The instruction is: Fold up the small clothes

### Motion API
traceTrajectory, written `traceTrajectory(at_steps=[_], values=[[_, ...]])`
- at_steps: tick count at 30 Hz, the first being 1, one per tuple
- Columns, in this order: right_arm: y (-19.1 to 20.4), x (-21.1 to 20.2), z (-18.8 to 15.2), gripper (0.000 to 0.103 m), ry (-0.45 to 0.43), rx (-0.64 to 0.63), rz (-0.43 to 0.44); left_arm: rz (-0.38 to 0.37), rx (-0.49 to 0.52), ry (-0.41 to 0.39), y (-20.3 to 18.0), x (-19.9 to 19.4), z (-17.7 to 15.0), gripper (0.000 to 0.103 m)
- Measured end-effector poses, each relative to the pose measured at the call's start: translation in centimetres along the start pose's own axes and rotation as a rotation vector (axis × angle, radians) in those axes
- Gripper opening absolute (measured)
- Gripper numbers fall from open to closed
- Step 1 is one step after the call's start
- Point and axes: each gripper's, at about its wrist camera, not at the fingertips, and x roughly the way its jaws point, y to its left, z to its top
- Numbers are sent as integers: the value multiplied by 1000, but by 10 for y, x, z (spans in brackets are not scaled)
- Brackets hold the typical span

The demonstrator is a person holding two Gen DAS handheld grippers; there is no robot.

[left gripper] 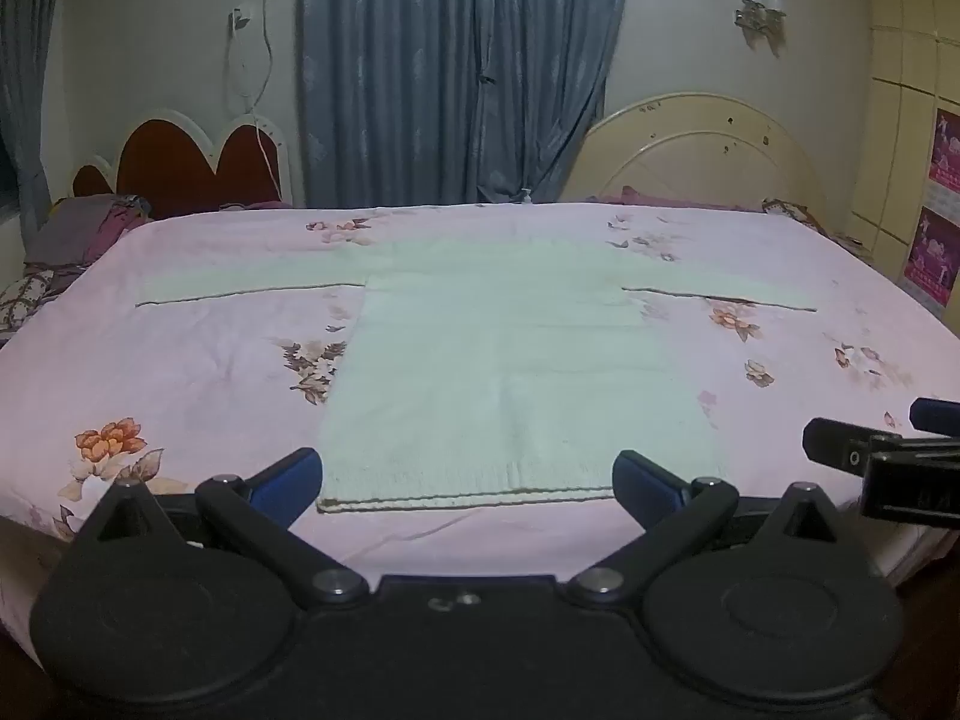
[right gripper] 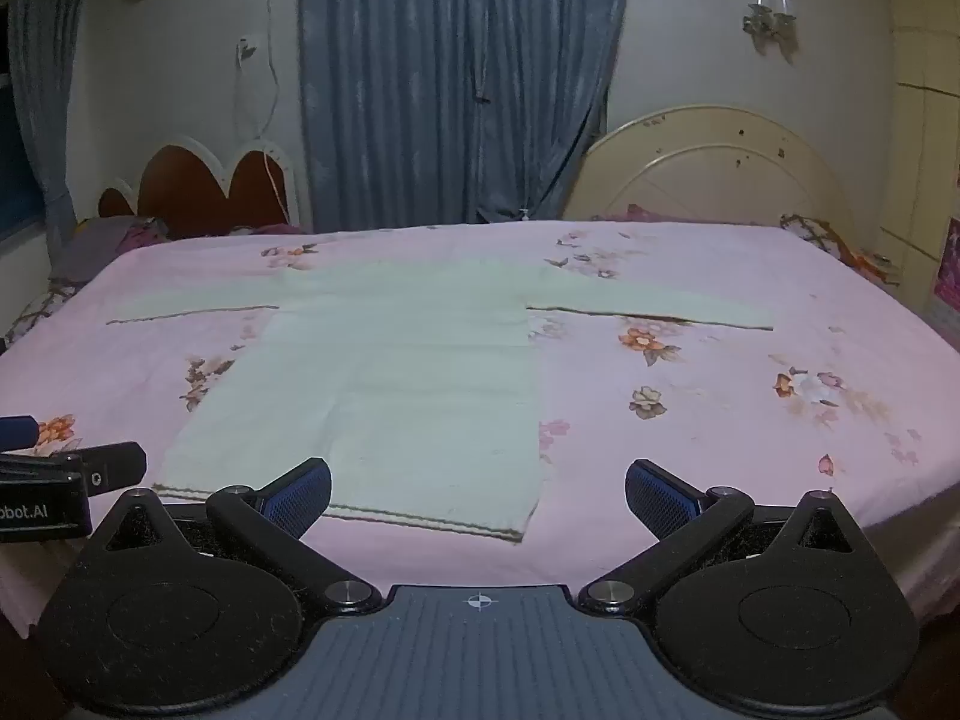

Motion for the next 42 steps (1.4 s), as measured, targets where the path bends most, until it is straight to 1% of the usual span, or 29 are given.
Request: traceTrajectory(at_steps=[6,12,15,20,42], values=[[-1,0,0,103,1,10,6,0,2,-4,3,-3,-1,103],[-13,4,2,103,2,17,7,-3,2,-2,-3,0,-5,103],[-5,3,0,103,-2,11,0,0,1,1,-6,3,-2,103],[-5,2,1,103,-7,8,3,0,-3,2,-2,5,-2,103],[-5,2,1,103,-1,6,7,1,-9,8,-3,6,-3,103]])
